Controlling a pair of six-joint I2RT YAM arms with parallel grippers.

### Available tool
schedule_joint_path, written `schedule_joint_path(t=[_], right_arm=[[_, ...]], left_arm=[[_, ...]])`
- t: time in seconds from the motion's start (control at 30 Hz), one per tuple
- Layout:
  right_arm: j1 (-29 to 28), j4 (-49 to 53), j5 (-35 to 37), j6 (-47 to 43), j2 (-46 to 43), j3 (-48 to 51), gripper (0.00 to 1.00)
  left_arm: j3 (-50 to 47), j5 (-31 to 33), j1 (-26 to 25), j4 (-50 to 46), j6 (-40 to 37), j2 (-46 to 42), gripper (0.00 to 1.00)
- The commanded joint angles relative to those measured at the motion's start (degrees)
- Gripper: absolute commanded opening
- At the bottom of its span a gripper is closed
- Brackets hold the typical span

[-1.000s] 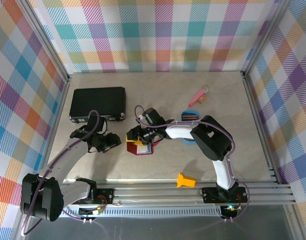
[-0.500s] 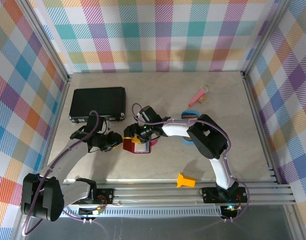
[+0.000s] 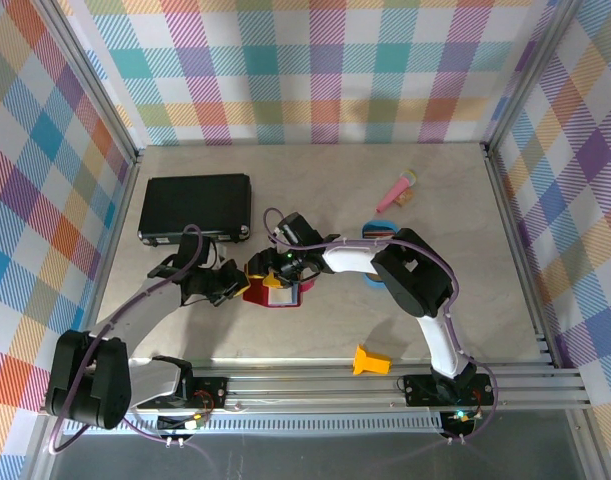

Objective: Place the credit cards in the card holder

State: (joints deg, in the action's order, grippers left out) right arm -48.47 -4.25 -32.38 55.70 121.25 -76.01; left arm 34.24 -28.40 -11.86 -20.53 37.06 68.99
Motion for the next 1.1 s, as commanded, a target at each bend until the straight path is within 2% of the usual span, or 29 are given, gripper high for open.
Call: schedule_joint_path(t=[0.0,0.17,0.43,0.8,1.07], right_arm=[[-0.4,0.88,-0.09,-1.19,-0.57,-1.17,0.64],[-0.01,5.73,3.87,-7.29,-6.69,0.54,0.64],[0.38,25.35,17.16,-15.65,-15.6,2.02,0.64],[0.92,34.3,17.41,-16.52,-12.57,-1.87,0.64],[0.92,32.66,13.62,-15.46,-9.35,-3.1,0.63]], left_arm=[[-2.1,0.9,0.6,1.26,-0.57,3.32,0.0],[-2.88,4.04,0.6,1.58,-3.8,5.45,0.01],[-4.6,4.45,0.6,3.76,-5.07,6.58,0.02],[-5.35,4.49,0.6,6.58,-7.23,9.77,0.03],[-5.85,5.73,0.61,5.46,-7.99,9.63,0.06]])
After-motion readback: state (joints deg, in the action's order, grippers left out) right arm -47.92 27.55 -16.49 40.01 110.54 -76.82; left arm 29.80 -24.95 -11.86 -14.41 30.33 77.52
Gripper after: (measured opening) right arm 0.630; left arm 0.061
